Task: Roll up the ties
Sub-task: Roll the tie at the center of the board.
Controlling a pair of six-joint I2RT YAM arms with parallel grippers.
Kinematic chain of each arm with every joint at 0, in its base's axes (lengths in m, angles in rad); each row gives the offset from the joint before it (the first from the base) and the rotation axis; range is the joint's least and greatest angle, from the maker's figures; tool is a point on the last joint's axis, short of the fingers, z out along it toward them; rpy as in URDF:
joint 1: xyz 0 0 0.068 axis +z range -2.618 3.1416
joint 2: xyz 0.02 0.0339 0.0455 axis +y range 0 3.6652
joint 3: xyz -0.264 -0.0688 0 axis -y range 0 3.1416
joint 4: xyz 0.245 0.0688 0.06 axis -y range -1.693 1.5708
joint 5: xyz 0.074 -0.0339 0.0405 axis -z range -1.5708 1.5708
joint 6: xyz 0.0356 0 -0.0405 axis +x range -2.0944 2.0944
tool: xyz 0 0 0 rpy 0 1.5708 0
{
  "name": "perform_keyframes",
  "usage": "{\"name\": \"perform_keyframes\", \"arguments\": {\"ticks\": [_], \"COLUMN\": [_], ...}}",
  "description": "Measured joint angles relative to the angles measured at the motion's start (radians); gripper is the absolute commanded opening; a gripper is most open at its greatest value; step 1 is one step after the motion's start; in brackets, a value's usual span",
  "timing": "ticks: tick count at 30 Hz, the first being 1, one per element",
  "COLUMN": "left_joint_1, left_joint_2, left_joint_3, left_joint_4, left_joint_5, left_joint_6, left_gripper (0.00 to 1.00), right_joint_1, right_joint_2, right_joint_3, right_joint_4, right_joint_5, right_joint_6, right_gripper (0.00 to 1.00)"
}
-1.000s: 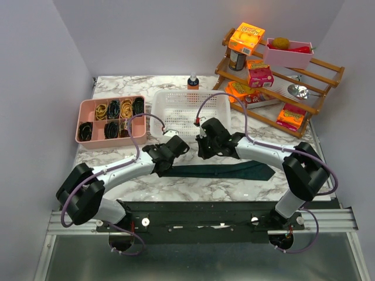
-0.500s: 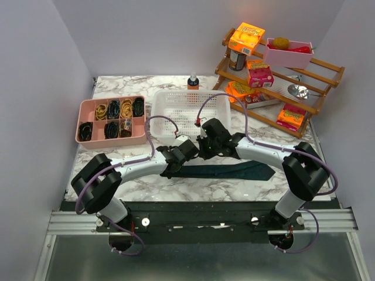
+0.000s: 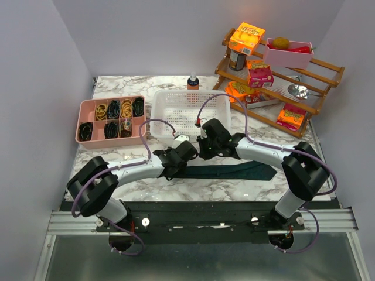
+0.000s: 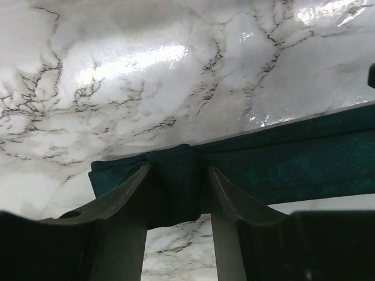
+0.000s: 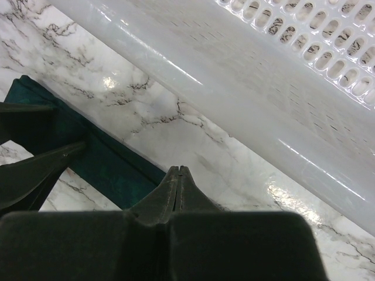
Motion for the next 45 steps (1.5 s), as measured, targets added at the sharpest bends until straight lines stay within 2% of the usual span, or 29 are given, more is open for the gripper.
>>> {"name": "perform_keyframes", "arguments": {"ticks": [2, 11, 18, 21, 22, 27, 34, 39, 45], "left_joint_1": [0.000, -0.003, 0.056, 0.161, 0.188, 0.372, 0.559, 0.594, 0.598], "left_joint_2": [-0.018, -0.182, -0.320, -0.409, -0.433, -0.573, -0.642, -0.610, -0.556], "left_joint_3": [-0.013, -0.025, -0.082, -0.168, -0.193, -0.334, -0.467, -0.513, -0.548], "left_joint_4": [0.014, 0.011, 0.019, 0.048, 0.060, 0.122, 0.281, 0.374, 0.476], "left_joint_5": [0.009, 0.000, 0.010, 0.066, 0.086, 0.251, 0.523, 0.641, 0.710], "left_joint_6": [-0.011, -0.040, -0.055, -0.068, -0.072, -0.101, -0.146, -0.161, -0.169], "left_gripper": [0.53, 0.69, 0.73, 0.73, 0.78, 0.80, 0.80, 0.80, 0.78], "right_joint_1": [0.000, 0.003, 0.061, 0.097, 0.108, 0.154, 0.183, 0.184, 0.184], "right_joint_2": [0.000, 0.000, 0.000, 0.000, 0.000, 0.019, 0.111, 0.154, 0.187], "right_joint_3": [0.000, 0.001, 0.045, 0.071, 0.078, 0.116, 0.132, 0.132, 0.132], "right_joint_4": [0.000, 0.001, 0.001, 0.009, 0.011, 0.026, 0.047, 0.047, 0.050], "right_joint_5": [0.000, -0.051, -0.095, -0.122, -0.130, -0.164, -0.196, -0.195, -0.179], "right_joint_6": [0.000, -0.007, -0.004, 0.004, 0.005, 0.019, 0.031, 0.031, 0.031], "right_gripper": [0.01, 0.01, 0.01, 0.01, 0.01, 0.01, 0.01, 0.01, 0.01]}}
